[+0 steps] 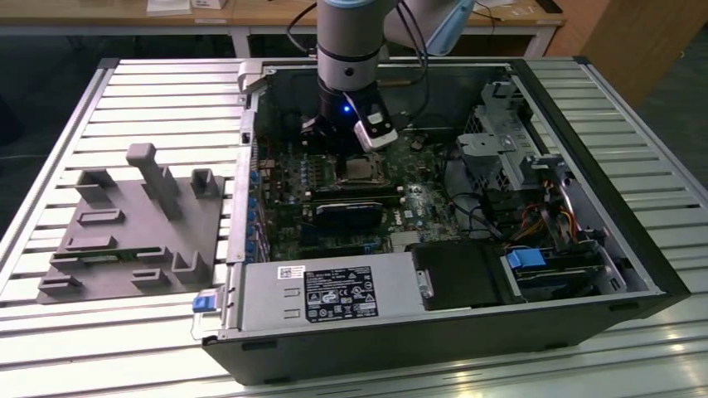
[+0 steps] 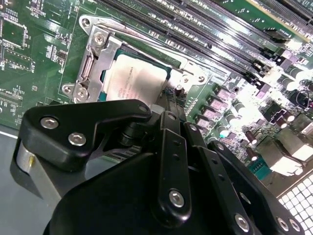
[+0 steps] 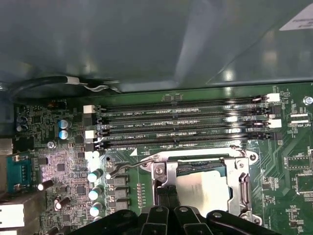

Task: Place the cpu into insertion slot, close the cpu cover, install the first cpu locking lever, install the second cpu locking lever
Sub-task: 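Close the cpu cover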

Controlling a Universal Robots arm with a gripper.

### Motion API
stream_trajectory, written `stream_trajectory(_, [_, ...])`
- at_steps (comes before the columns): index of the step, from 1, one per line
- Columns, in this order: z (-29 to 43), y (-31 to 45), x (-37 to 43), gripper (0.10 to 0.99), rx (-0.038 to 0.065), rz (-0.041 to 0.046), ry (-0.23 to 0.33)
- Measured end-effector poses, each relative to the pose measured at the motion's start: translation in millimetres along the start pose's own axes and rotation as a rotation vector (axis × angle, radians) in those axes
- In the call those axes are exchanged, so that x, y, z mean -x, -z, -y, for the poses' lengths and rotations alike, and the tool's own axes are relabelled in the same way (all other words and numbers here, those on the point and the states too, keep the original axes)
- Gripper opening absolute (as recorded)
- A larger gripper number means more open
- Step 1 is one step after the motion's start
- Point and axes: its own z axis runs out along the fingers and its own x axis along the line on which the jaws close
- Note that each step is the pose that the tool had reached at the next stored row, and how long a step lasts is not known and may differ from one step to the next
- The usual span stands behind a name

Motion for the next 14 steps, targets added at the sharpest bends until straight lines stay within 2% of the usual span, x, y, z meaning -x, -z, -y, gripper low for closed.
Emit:
stream_trajectory(9, [0.1, 2.2, 0.0, 0.106, 0.026, -0.0019, 0.000])
stream_trajectory(10, [0.6, 2.3, 0.1, 0.106, 0.033, -0.0025, 0.000])
stream_trajectory(12, [2.7, 2.4, 0.2, 0.106, 0.054, -0.0043, 0.001])
stream_trajectory(14, [4.6, 2.5, 0.4, 0.106, 0.063, -0.0050, 0.001])
